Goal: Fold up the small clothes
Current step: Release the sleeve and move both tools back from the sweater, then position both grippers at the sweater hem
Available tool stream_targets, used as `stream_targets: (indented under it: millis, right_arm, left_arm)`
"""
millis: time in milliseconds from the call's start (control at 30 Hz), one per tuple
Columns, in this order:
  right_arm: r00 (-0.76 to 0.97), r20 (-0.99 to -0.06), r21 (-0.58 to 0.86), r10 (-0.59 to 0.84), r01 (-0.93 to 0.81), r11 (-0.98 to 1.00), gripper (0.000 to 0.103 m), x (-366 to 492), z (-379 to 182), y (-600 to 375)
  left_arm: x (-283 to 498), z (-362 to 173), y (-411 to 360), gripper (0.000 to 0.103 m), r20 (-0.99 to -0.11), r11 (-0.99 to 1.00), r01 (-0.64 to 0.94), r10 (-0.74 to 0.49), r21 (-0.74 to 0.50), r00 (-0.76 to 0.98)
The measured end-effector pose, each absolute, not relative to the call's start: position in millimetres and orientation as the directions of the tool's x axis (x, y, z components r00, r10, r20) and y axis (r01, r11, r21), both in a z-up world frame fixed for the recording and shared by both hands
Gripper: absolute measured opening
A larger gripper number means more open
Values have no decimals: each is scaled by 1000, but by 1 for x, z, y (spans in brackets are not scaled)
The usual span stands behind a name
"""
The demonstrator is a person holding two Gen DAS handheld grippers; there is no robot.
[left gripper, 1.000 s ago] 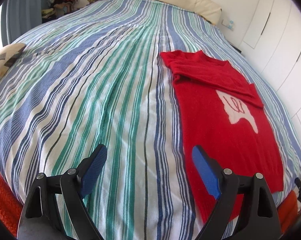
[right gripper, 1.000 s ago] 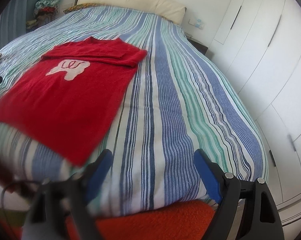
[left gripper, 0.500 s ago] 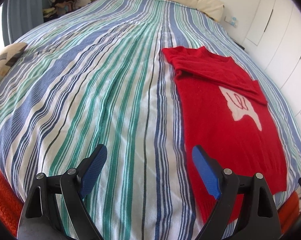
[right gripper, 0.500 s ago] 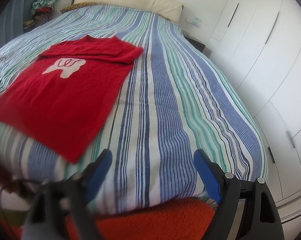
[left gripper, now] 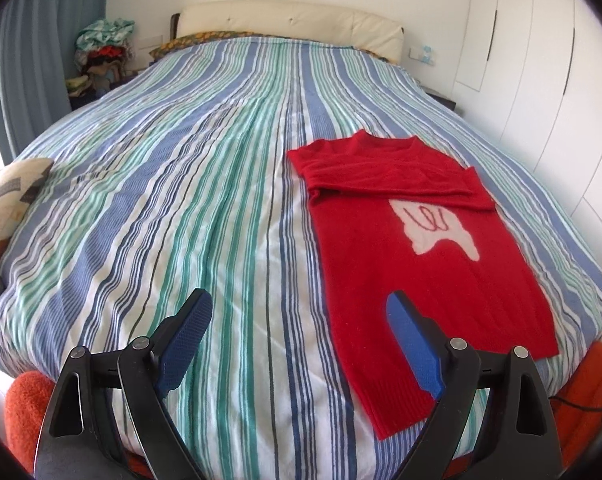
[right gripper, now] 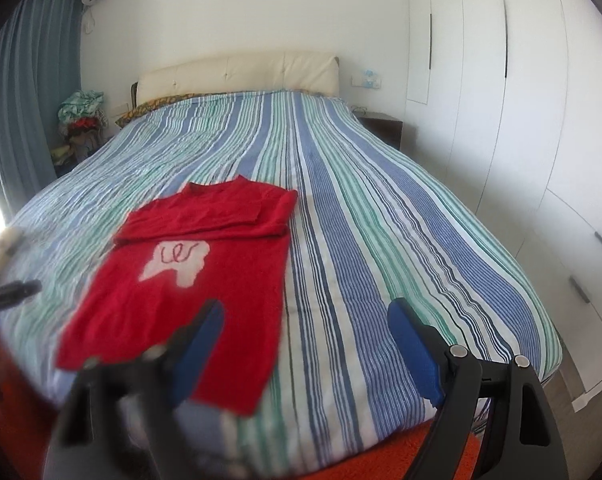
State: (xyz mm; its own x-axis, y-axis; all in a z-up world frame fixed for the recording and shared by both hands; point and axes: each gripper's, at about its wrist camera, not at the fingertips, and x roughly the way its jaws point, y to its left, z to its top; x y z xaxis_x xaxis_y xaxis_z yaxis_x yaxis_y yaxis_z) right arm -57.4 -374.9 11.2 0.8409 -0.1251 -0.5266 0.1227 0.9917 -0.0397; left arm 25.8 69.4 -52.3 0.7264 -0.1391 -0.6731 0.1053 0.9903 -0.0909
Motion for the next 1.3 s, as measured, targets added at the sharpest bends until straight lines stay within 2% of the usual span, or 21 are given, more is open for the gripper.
stream_targets:
  millis: [133, 200, 400, 633, 767, 833, 900, 1000, 1033, 1067, 1100, 1133, 1300]
  right_arm:
    - [888, -456, -31, -64, 56, 998, 92, -58, 36, -339]
    - [897, -442, -17, -21, 15, 1000, 92, -55, 40, -323]
    - [866, -498, -70, 43, -90, 994, 93, -40, 14, -287]
    - [837, -543, -18, 65, -89, 996, 93, -30, -11, -295]
    - [837, -546, -18, 33, -51, 999, 93, -32, -6, -317]
    - [811, -585, -12, 17, -30, 999, 93, -29, -5, -335]
    - [750, -661, 20, 37, -31, 999, 93, -23, -14, -354]
    - [622, -770, 126, 138, -64, 990, 93, -17, -43, -372]
    - [576, -798, 167, 177, -71, 983, 93, -15, -55, -375]
    - [530, -820, 210, 218, -76, 975, 92, -12, -68, -376]
    - [488, -834, 252, 258, -79, 964, 92, -8, -80, -377]
    - [458, -841, 285, 288, -78, 955, 91, -5, -91, -377]
    - [437, -839, 377, 325, 34, 926, 87, 14, -122, -395]
  left_arm:
    - [18, -45, 71, 95, -652, 992, 110, -125, -64, 748]
    - [18, -47, 73, 95, -656, 993, 103, -121, -65, 745]
    - [25, -63, 77, 95, -692, 995, 64, -97, -74, 715]
    - [24, -80, 75, 95, -750, 993, 92, -113, -70, 652]
    - [26, -82, 89, 95, -768, 977, 83, -207, -198, 606]
    - [27, -89, 93, 95, -785, 960, 86, -267, -265, 559]
    - [27, -98, 89, 95, -803, 944, 104, -321, -312, 503]
    - [25, -107, 69, 94, -813, 920, 171, -392, -352, 431]
    - [27, -111, 62, 93, -822, 915, 191, -403, -356, 402]
    - [28, -116, 55, 86, -832, 913, 200, -406, -355, 378]
    - [30, -120, 50, 79, -841, 911, 203, -410, -359, 354]
    - [32, -124, 45, 77, -846, 906, 206, -419, -369, 328]
    - [32, -129, 27, 76, -857, 902, 246, -419, -354, 302]
